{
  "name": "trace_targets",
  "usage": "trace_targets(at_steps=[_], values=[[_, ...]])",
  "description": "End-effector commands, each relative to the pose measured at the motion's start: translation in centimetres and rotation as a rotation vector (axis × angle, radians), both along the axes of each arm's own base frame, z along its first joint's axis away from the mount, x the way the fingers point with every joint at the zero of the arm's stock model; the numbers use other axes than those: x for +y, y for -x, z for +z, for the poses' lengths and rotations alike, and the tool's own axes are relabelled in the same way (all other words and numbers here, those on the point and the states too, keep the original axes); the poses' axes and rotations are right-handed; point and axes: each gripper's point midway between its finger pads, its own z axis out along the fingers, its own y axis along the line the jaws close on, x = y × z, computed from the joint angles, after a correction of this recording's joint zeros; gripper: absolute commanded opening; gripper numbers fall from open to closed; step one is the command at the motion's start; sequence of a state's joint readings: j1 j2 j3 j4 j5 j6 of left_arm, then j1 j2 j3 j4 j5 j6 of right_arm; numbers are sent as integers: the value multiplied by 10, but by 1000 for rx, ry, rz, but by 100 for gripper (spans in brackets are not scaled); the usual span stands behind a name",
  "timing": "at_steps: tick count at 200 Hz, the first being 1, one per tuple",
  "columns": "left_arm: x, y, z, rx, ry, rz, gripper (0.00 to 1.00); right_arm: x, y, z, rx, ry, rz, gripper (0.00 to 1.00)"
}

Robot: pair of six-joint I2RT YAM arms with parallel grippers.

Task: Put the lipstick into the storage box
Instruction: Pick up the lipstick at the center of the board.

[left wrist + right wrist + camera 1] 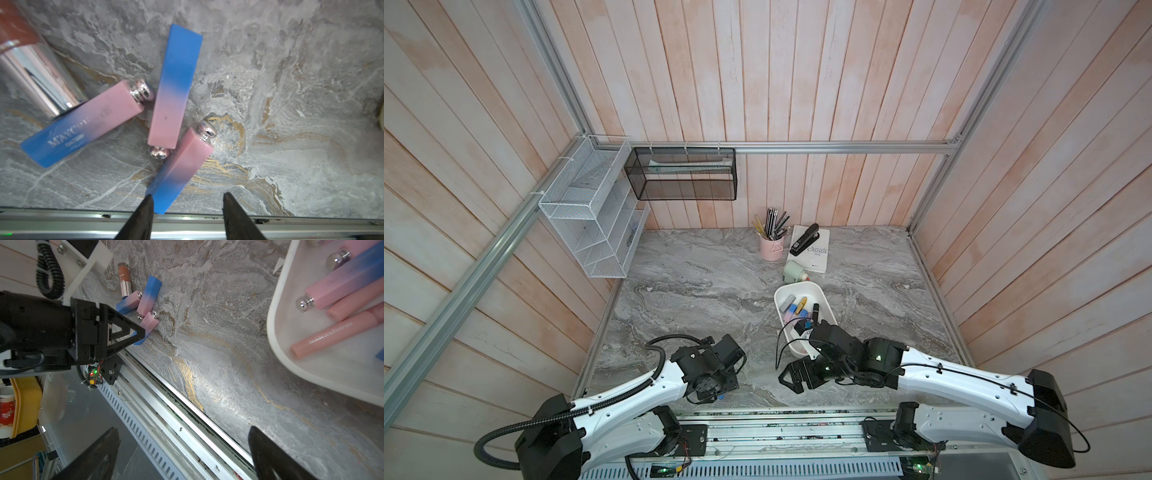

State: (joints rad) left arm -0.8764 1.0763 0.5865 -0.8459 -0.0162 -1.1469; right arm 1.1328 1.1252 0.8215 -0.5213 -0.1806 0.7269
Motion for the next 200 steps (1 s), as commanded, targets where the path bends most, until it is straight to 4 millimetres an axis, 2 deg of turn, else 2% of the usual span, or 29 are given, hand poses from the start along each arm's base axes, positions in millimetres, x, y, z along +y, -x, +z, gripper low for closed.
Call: trace_targets(at_steps=[1, 25, 72, 85, 101, 111, 141, 200], values=[[-5, -6, -9, -14, -10, -21, 56, 4, 17, 1, 46, -35, 66, 98], [-8, -9, -15, -12, -28, -34, 56, -4, 18, -2, 43, -12, 53, 98], [-11, -10, -29, 14, -50, -59, 54, -16, 14, 7, 15, -32, -10, 98], [-14, -12, -30, 17, -51, -65, 47, -20, 14, 8, 11, -30, -22, 98], [-19, -16, -26, 11, -47, -74, 28, -25, 13, 9, 7, -25, -35, 98], [-25, -21, -20, 1, -39, -83, 24, -28, 13, 10, 2, -23, -44, 98], [-47, -42, 5, -43, -21, -120, 24, -38, 9, 15, -24, -25, -82, 98], [-104, -103, 86, -207, 18, -204, 24, -57, 4, 19, -62, -17, -151, 98]])
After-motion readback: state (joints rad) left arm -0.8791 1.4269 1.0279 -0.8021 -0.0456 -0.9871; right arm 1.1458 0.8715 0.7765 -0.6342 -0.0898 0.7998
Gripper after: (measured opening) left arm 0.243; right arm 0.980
